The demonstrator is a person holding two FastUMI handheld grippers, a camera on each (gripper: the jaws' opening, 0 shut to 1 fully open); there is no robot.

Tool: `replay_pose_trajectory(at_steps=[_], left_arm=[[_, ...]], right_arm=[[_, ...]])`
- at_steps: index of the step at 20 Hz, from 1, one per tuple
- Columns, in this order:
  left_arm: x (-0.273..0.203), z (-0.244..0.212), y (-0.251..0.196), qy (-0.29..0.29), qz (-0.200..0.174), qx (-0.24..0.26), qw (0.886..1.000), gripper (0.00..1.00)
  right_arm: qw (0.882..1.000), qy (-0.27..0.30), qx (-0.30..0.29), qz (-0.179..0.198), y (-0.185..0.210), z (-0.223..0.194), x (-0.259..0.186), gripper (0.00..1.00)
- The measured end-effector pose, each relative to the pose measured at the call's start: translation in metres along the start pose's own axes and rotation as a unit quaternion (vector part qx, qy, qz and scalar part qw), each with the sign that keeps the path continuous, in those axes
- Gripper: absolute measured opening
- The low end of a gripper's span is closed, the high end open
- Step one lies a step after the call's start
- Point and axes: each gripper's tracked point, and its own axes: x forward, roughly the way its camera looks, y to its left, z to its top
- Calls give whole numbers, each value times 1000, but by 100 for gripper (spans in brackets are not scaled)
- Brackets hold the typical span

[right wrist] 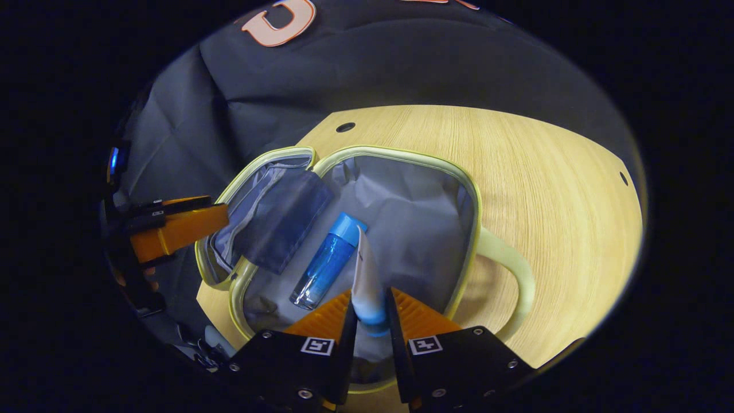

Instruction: First open the suitcase, pack the skin care products into it, and then close the suitcase.

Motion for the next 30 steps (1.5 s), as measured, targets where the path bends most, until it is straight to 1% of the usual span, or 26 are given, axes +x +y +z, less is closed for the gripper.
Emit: replay_pose_trajectory(at_steps=[2, 4, 7, 9, 10, 11, 12, 13, 14, 16, 18, 21, 24, 26, 27, 28, 29, 30], left_arm=[[-5, 0, 23, -7, 23, -14, 1000, 79], [-6, 2, 49, -13, 41, -30, 999, 79], [-11, -1, 85, -21, 71, -52, 996, 79], [-12, 1, 104, -28, 82, -67, 994, 80], [-12, 3, 113, -32, 88, -78, 993, 86], [-14, 4, 122, -36, 91, -86, 991, 90], [-15, 5, 133, -41, 99, -94, 990, 92], [-14, 6, 144, -45, 103, -101, 989, 92], [-14, 6, 155, -46, 109, -109, 987, 92], [-11, 4, 174, -45, 111, -129, 984, 93], [-3, 2, 189, -44, 110, -151, 981, 93], [12, -9, 207, -34, 103, -190, 976, 92], [33, -25, 223, -12, 92, -243, 966, 92], [49, -35, 224, 4, 78, -292, 953, 93], [55, -42, 229, 7, 78, -315, 946, 93], [60, -45, 233, 13, 78, -332, 940, 96], [65, -49, 234, 17, 78, -345, 935, 96], [72, -50, 232, 20, 68, -358, 931, 96]], right_arm=[[1000, 4, 17, -6, -5, 3, 7, 33], [1000, 13, 27, -7, -4, 3, 15, 35], [999, 14, 27, -10, -3, 4, 19, 33], [1000, 0, 26, -10, -4, 11, 15, 34], [1000, -12, 26, -9, -3, 17, 10, 40], [999, -26, 25, -17, -8, 24, 5, 45], [999, -44, 25, -21, -12, 32, -3, 56], [997, -60, 24, -30, -18, 42, -12, 60], [996, -80, 19, -41, -25, 52, -25, 69], [991, -118, 1, -67, -40, 71, -52, 78], [984, -154, -13, -90, -51, 91, -83, 85], [972, -206, -26, -108, -59, 121, -128, 90], [964, -238, -30, -118, -63, 144, -164, 92], [958, -259, -24, -125, -64, 159, -186, 92], [953, -275, -26, -126, -63, 169, -197, 92], [948, -288, -28, -132, -62, 175, -208, 92], [945, -298, -29, -133, -61, 180, -217, 92], [942, -307, -29, -135, -59, 184, -227, 93]])
